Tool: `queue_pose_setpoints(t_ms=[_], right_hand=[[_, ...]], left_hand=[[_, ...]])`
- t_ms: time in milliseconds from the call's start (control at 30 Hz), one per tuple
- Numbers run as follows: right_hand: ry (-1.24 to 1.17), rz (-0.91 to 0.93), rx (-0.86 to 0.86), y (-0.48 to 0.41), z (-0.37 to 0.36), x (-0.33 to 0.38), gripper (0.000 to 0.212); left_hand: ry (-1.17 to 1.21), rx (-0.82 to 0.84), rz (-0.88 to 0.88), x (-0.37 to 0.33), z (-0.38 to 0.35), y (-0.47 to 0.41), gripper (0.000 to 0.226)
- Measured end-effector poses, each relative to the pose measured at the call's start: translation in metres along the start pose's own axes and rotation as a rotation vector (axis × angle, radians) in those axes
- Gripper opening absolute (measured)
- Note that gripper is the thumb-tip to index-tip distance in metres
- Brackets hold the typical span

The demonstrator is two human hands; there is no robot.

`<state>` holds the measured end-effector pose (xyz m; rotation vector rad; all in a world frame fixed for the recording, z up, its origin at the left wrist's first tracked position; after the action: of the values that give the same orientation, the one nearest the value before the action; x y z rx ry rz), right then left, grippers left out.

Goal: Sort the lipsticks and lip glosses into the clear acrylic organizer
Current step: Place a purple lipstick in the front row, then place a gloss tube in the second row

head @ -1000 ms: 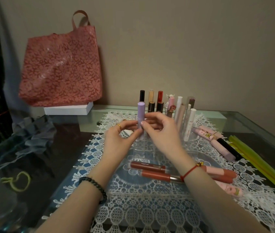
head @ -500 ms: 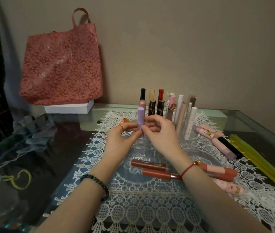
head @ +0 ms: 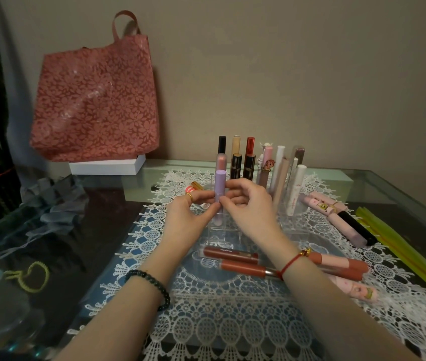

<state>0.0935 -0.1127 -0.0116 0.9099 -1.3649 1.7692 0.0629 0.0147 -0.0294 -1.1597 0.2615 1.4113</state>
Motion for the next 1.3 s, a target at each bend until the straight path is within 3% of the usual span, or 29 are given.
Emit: queue_pose_setpoints(t_ms=[267,433,567,733,867,1300], right_hand=[[-0.010,0.005,-0.029,0.000,0.012,0.012,0.029],[-0.060,0.045,-0.015,0.003,0.036,0.031,0.028],[0.011,0.042,0.152,0.012,0.045,0.039,0.029],[0.297,-0.022,0.466,0.041,0.039,0.023,0.030],[0.377,-0.075,0.570,0.061,0.040,0.010,0.031],[0.577,-0.076,0.622,0.069,0.039,0.003,0.040]], left_hand=[[0.023,-0.069,-0.026,-0.007,0.009,0.001,0.032],[-0.007,-0.129,-0.200,-0.042,0.026,0.008,0.021],[-0.121,0.097,-0.360,-0.063,0.013,0.023,0.020],[-0.341,0.384,-0.437,-0.053,-0.012,0.044,0.025],[-0.459,0.545,-0.489,-0.045,-0.027,0.054,0.031],[-0.458,0.639,-0.451,-0.039,-0.036,0.060,0.034]])
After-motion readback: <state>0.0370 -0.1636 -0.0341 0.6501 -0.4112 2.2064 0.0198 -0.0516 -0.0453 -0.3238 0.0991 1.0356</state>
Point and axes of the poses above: each hand's wrist, its own y-axis away from the middle knuckle, its own z-axis out of the back of the hand, x = y × z, the point moved 8 cm from there along -y, towards the middle knuckle, and after that the axes turned 11 degrees about -y, right-handed, at the moved point
